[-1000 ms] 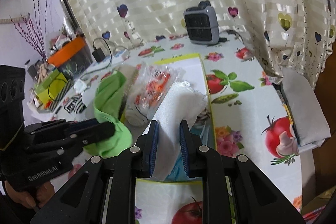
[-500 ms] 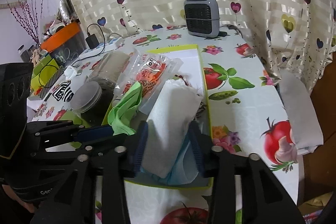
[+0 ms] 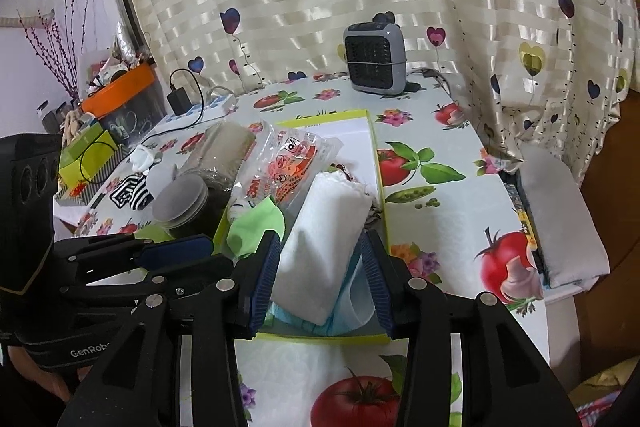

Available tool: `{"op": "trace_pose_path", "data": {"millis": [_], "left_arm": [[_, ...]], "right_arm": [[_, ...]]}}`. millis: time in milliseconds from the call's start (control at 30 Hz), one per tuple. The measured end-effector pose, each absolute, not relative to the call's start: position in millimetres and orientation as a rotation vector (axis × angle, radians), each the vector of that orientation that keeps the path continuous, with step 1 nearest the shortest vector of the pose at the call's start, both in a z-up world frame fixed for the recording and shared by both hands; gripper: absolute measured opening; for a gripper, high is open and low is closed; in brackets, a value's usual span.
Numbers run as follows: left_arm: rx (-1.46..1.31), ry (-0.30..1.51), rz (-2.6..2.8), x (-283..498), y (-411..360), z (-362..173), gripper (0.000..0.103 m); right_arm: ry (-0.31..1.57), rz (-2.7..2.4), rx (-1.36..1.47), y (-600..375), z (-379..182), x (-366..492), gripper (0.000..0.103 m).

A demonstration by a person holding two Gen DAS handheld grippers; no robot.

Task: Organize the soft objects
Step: 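Lower white towel into box with right tool while left tool releases green towel there, then withdraw both tools from the box toward the striped socks on the table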

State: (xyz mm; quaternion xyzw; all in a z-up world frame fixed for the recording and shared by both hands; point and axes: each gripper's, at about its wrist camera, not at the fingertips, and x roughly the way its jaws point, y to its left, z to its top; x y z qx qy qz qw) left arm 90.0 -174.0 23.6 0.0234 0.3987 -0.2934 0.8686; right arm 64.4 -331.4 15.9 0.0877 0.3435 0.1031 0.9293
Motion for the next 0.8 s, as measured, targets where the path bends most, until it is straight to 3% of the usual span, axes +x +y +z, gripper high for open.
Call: {"op": "trace_pose_path", "data": {"millis": [800], "left_arm": [[0.011, 0.736, -0.486, 55, -127, 63, 0.028]], "right_arm": [[0.632, 0.304, 0.155, -295, 44, 34, 0.044]]}}
